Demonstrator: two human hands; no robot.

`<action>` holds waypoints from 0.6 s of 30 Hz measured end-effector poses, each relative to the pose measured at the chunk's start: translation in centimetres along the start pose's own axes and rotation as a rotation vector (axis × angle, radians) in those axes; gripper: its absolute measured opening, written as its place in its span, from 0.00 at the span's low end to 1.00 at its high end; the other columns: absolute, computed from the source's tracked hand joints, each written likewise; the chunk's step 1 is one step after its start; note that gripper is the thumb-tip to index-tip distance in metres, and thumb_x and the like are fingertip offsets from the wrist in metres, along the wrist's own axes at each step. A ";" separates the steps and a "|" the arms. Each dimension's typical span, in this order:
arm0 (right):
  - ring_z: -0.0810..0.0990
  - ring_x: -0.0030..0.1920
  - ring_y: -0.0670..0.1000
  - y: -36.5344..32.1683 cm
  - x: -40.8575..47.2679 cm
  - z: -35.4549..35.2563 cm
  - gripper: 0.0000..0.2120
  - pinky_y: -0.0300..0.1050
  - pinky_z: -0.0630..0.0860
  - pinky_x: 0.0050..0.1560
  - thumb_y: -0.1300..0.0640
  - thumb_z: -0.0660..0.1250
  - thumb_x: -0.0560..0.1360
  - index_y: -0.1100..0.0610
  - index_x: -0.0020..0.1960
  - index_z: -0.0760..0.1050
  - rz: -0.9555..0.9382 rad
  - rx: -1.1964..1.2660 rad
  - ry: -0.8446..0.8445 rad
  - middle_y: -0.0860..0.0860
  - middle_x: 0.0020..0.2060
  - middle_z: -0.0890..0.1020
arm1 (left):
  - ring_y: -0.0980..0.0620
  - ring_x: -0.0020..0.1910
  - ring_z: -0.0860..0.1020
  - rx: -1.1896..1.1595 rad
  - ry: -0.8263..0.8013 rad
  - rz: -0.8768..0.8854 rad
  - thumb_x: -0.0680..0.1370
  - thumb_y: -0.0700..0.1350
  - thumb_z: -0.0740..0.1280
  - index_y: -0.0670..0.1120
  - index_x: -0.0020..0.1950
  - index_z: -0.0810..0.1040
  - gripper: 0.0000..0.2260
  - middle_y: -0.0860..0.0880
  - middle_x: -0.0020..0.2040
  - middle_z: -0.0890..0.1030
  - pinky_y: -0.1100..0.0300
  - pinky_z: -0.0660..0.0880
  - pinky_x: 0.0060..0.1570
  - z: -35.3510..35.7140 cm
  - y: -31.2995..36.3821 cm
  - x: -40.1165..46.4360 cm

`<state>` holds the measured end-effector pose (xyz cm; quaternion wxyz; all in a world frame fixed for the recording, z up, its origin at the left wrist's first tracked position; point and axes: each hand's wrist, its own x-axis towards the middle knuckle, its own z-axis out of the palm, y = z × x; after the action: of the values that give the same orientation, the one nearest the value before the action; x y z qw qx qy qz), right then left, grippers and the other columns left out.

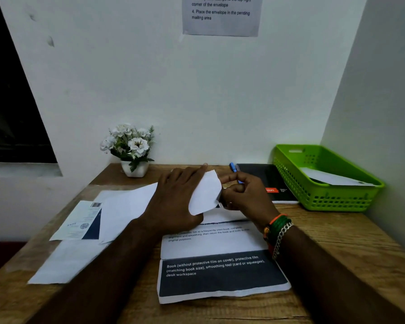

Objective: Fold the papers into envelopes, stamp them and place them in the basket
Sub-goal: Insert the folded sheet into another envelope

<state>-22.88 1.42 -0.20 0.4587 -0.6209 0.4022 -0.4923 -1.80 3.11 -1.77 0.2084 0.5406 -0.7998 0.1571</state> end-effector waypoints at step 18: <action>0.77 0.34 0.48 0.4 0.6 -0.8 0.06 0.35 0.71 0.29 0.63 0.68 0.78 0.59 0.55 0.77 -0.009 -0.110 0.054 0.54 0.35 0.81 | 0.52 0.69 0.69 -0.162 0.008 0.007 0.64 0.74 0.71 0.61 0.82 0.52 0.52 0.60 0.74 0.67 0.47 0.63 0.70 -0.5 -0.7 -0.1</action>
<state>-23.59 0.58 -0.37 0.4109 -0.6333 0.4380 -0.4880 -1.06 3.23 -1.39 0.2543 0.5185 -0.8109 0.0948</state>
